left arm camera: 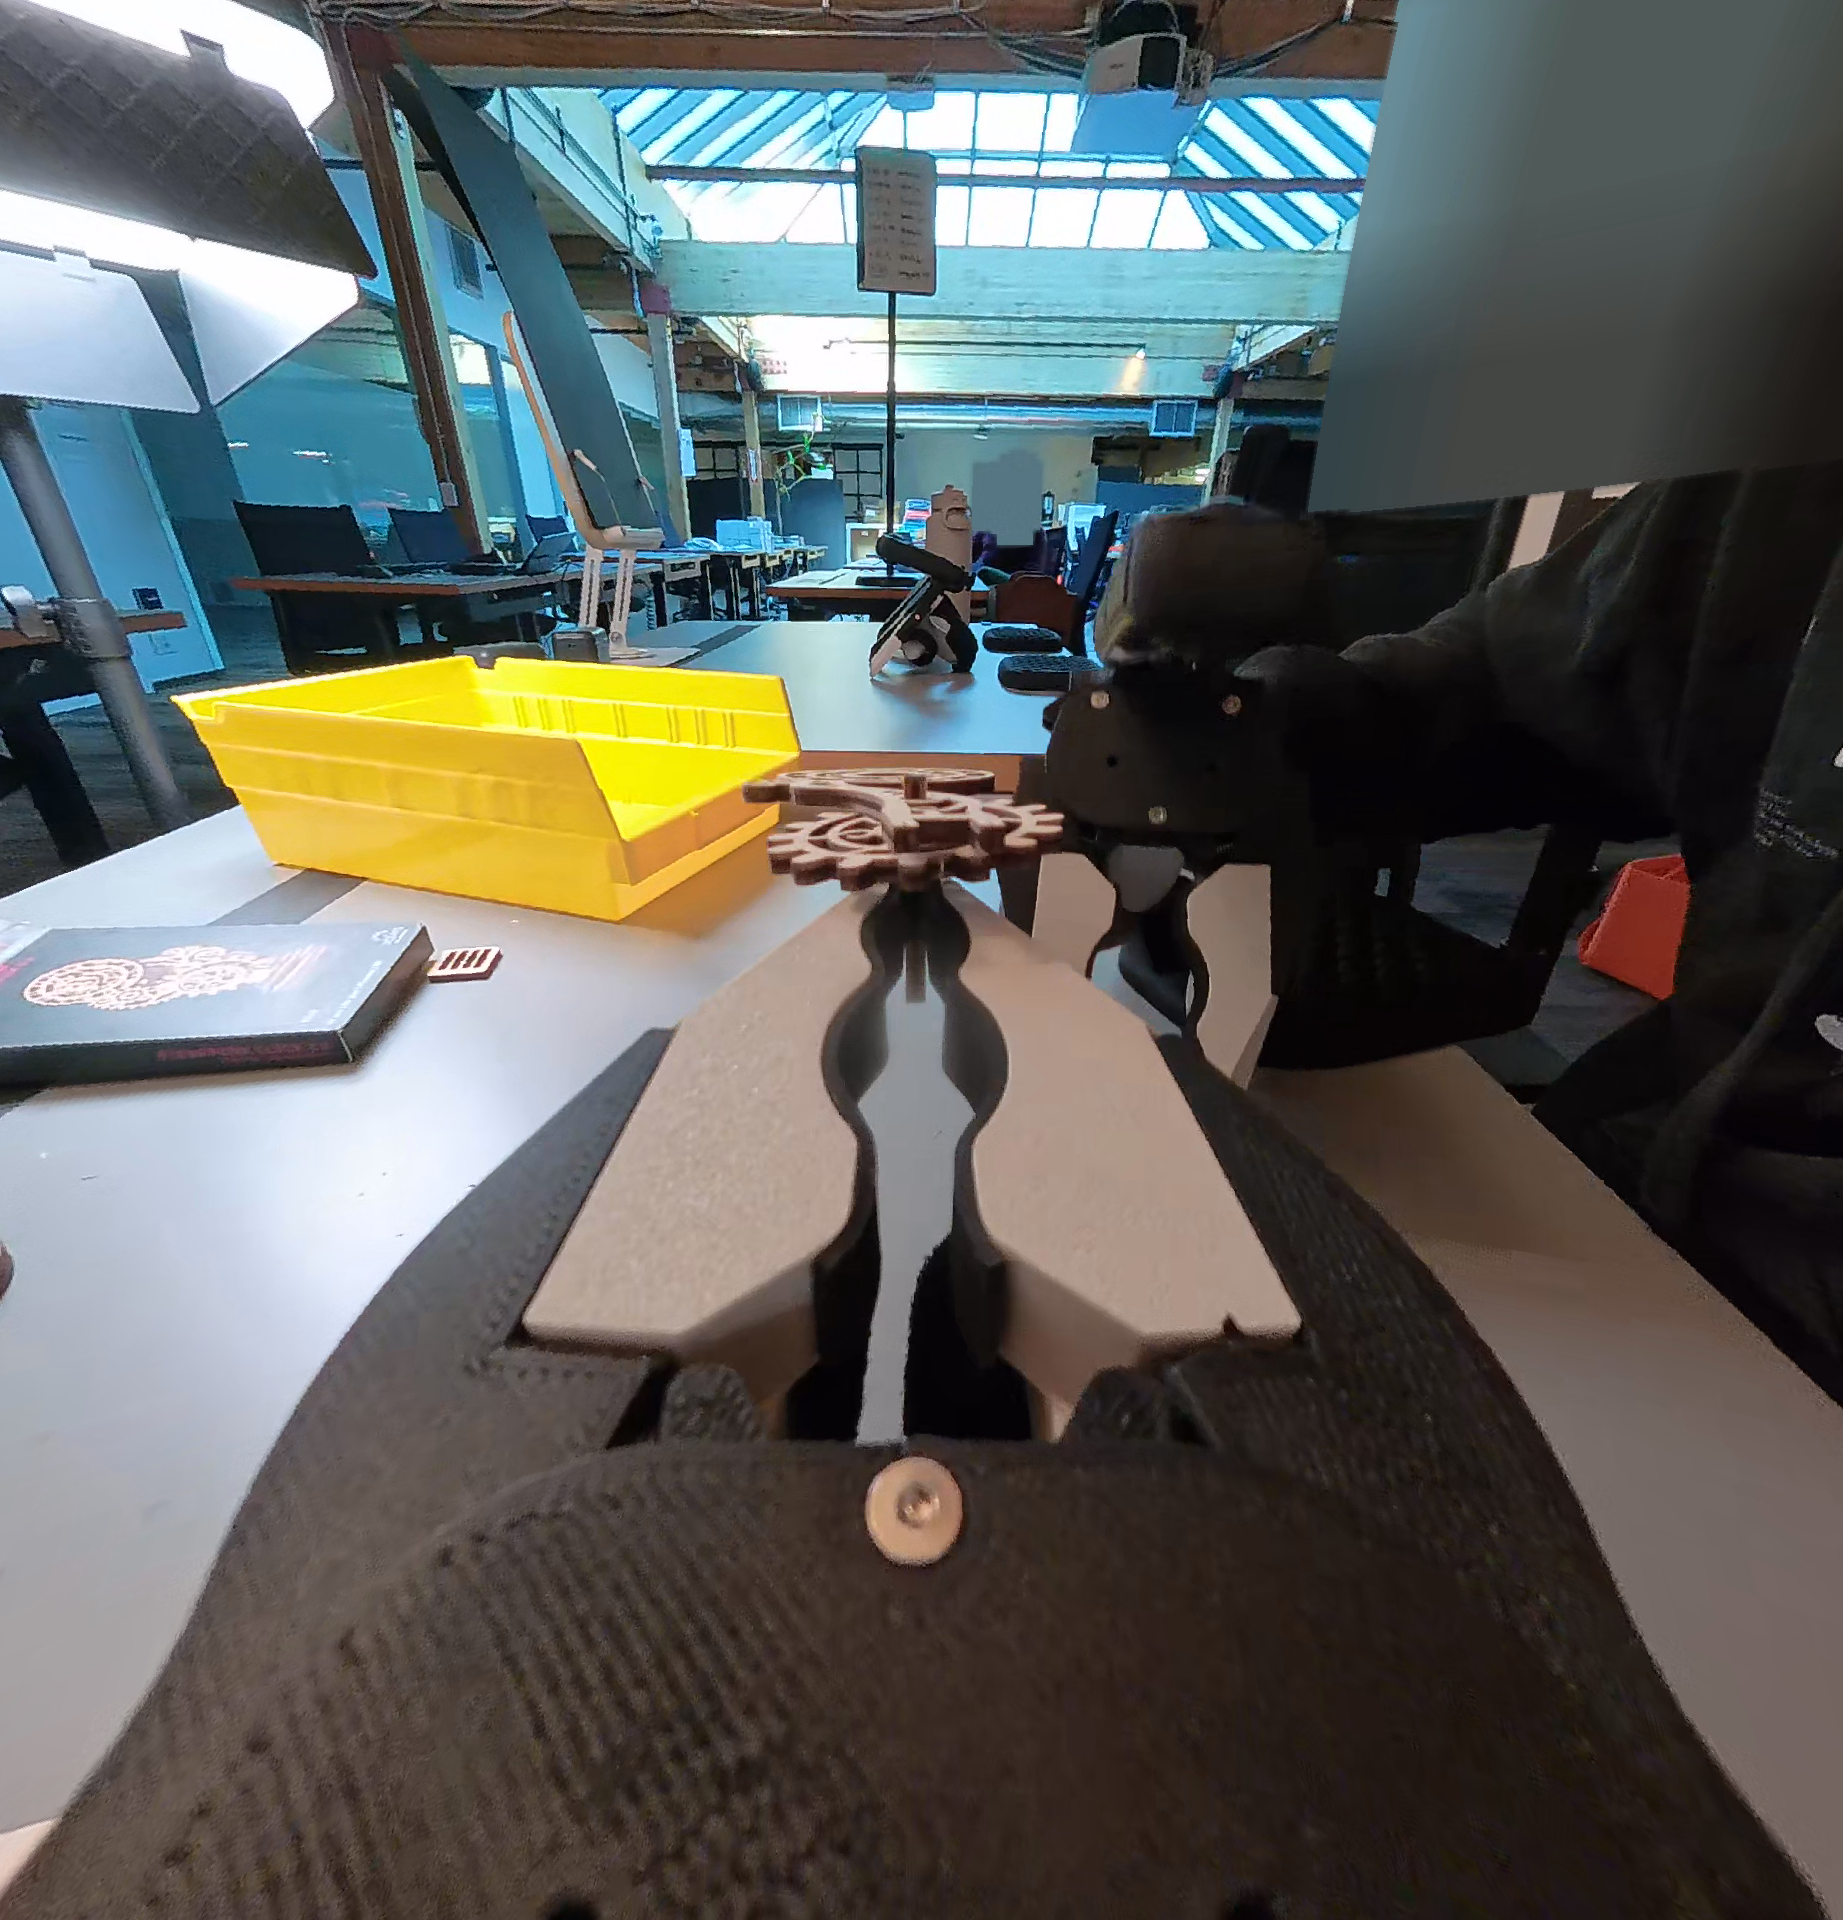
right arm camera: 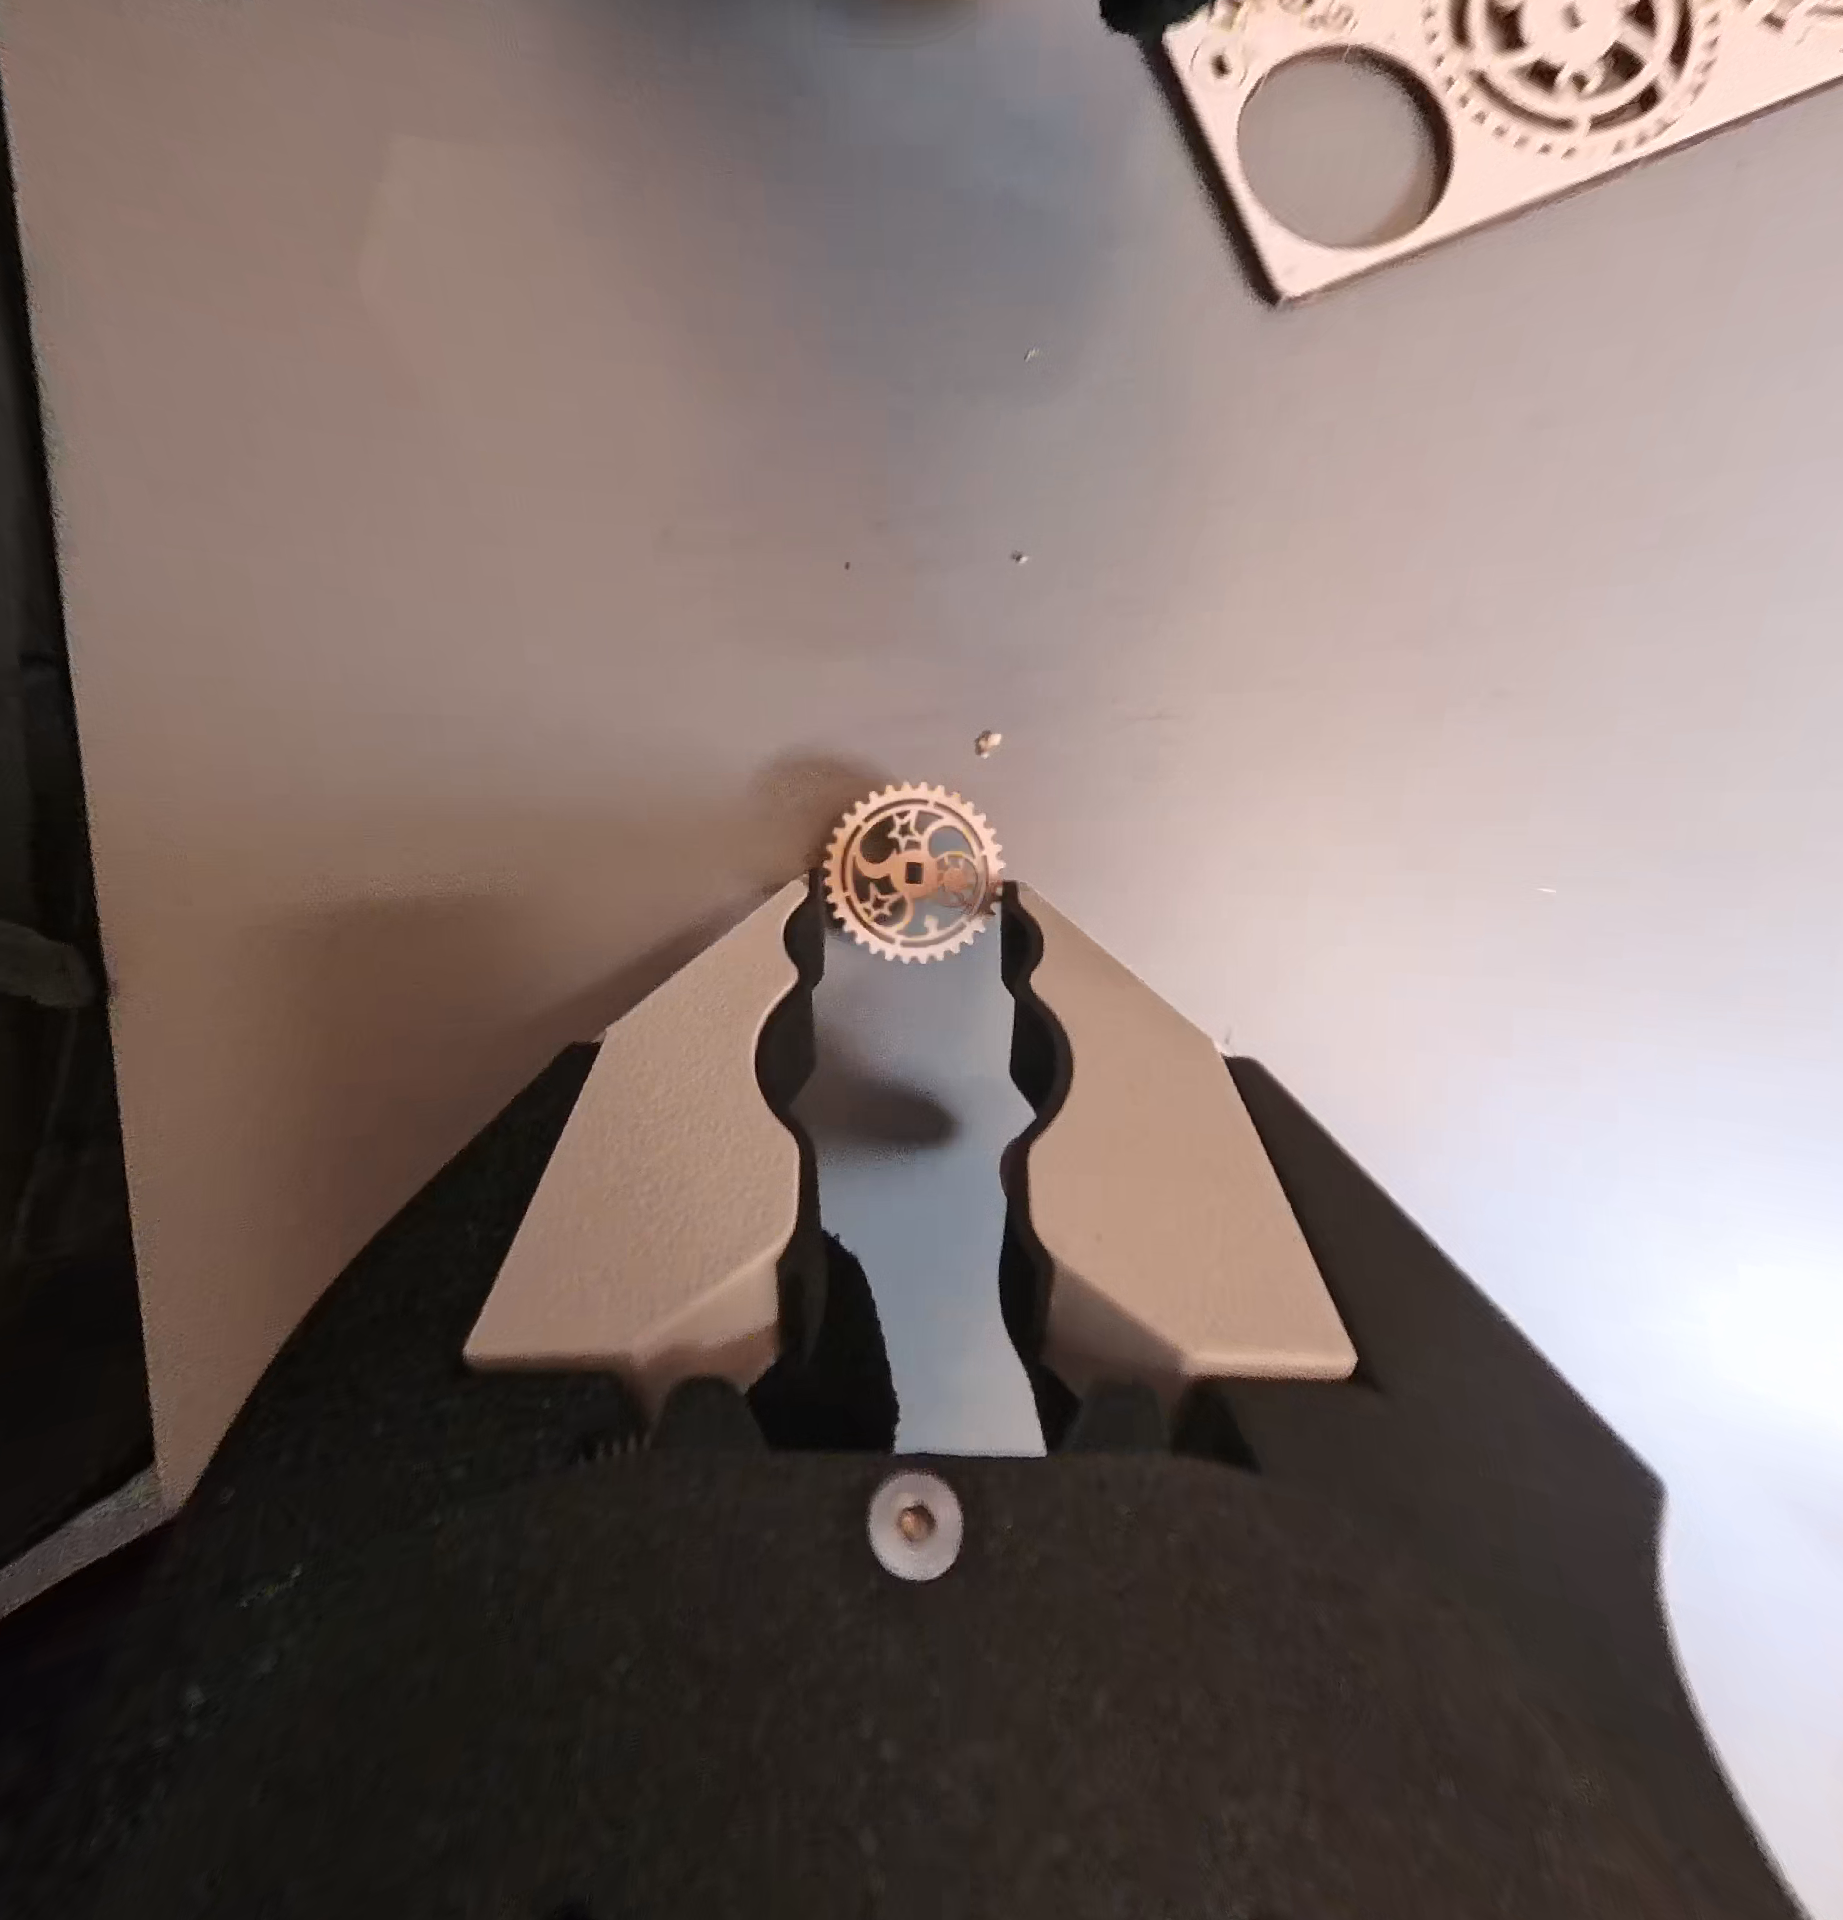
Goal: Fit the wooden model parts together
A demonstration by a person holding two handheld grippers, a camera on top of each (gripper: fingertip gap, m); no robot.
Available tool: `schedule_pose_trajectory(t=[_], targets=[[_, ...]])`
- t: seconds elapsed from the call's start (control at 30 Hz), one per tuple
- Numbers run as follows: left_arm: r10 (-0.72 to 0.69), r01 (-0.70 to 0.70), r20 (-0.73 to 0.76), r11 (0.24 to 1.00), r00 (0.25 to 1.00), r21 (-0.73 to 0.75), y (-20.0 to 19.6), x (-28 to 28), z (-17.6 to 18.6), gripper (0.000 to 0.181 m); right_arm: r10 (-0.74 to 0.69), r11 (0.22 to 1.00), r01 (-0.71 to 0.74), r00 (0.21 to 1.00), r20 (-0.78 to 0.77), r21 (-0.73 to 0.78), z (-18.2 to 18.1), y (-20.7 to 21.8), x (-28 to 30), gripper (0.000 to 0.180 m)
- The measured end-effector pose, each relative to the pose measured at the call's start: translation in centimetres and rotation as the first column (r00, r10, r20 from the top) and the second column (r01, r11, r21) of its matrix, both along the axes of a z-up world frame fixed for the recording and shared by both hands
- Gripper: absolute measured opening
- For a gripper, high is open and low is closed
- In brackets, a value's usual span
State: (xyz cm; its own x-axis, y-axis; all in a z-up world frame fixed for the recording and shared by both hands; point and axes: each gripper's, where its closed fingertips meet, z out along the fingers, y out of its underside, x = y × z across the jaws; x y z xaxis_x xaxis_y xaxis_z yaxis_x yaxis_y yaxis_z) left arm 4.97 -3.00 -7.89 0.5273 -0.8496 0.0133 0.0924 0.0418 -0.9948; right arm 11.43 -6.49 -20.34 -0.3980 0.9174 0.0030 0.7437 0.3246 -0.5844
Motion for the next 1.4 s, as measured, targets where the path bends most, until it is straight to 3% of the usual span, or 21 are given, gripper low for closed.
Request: schedule_pose_trajectory(t=[0.17, 0.43, 0.6, 0.87, 1.2, 1.4], targets=[[0.023, -0.024, -0.047, 1.000, 0.999, -0.003, 0.3, 0.0, -0.6, 0.001, -0.007, 1.000, 0.005, 0.997, -0.076, -0.028, 1.9, 0.9, -0.4, 0.031], [0.039, -0.040, -0.095, 0.999, 0.995, -0.015, 0.6, 0.1, -1.4, 0.000, 0.067, 0.997, -0.070, 0.996, 0.063, 0.045, -0.9, 1.8, 0.3, 0.033], [0.041, -0.043, -0.103, 0.999, 0.994, -0.022, 0.7, 0.1, -1.6, 0.001, -0.027, 0.991, 0.018, 0.998, 0.064, 0.132, -0.1, 3.8, 0.3, 0.039], [0.040, -0.044, -0.107, 0.998, 0.993, -0.035, 0.8, 0.0, -1.7, 0.000, -0.167, 0.986, 0.167, 0.985, 0.034, 0.026, -0.1, 2.5, 0.5, 0.034], [0.048, -0.053, -0.111, 0.998, 0.993, -0.043, 0.9, -0.3, -2.0, 0.000, -0.186, 0.970, 0.182, 0.982, 0.014, 0.159, -0.6, 7.3, 0.6, 0.021], [0.082, -0.087, -0.116, 0.996, 0.990, -0.035, 1.3, -0.8, -2.1, 0.000, -0.194, 0.981, 0.194, 0.980, 0.043, -0.014, 0.0, 4.0, 0.6, 0.034]])
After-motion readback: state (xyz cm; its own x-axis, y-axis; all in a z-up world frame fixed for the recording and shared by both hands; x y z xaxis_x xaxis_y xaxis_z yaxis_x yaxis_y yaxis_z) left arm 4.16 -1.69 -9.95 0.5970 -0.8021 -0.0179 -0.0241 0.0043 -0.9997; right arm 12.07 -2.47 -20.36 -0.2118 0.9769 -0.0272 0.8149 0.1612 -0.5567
